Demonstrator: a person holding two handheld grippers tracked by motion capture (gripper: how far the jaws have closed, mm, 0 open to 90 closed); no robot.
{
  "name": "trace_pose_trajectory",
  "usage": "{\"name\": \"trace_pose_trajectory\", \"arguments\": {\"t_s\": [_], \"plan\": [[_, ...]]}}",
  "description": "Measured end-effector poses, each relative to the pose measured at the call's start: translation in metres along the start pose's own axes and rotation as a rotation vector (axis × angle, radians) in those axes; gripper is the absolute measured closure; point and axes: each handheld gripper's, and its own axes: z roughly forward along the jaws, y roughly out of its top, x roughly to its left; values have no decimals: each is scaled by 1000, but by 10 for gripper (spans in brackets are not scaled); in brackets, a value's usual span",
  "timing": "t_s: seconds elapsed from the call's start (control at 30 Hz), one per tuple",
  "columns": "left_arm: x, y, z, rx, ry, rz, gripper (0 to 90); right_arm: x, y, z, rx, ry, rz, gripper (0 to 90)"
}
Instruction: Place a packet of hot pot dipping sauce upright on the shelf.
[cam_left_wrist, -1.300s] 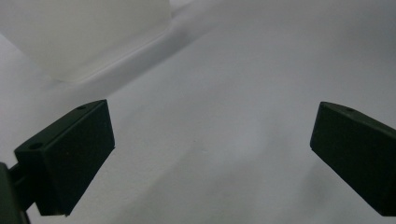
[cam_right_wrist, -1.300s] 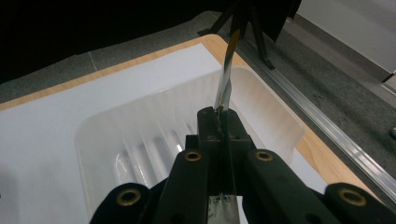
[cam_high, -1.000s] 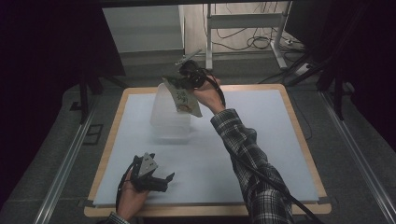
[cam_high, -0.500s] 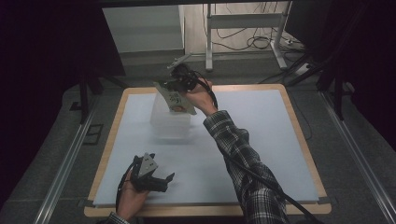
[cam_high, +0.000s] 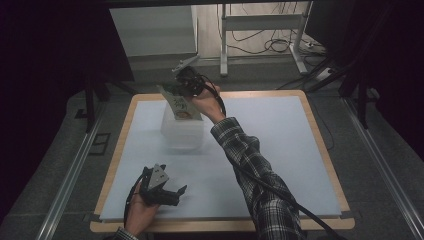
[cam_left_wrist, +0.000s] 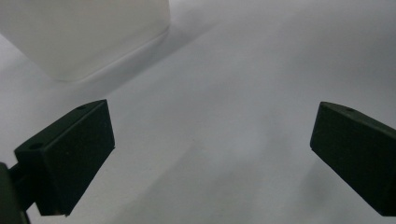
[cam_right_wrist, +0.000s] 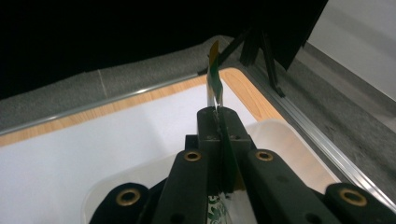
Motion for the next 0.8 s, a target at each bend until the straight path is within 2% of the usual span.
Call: {"name": "trace_pose_trajectory", "arguments": {"t_s": [0.1, 0.23, 0.47, 0.63, 0.73, 0.8], "plan": [[-1, 0, 0, 1, 0, 1, 0, 0, -3, 4, -9, 8, -3, 885], [-1, 0, 0, 4, -2, 0, 0, -2, -10, 8, 24, -4, -13, 881], [-1, 0, 1, 9, -2, 3, 0, -8, -22, 10, 45, -11, -11, 874], [-1, 0, 1, 10, -2, 5, 0, -14, -34, 14, 76, -32, 16, 869], [-1, 0, 1, 13, -1, 7, 0, -18, -39, 11, 67, -23, 38, 834], [-1, 0, 1, 14, -1, 8, 0, -17, -39, 10, 72, -33, 41, 777]]}}
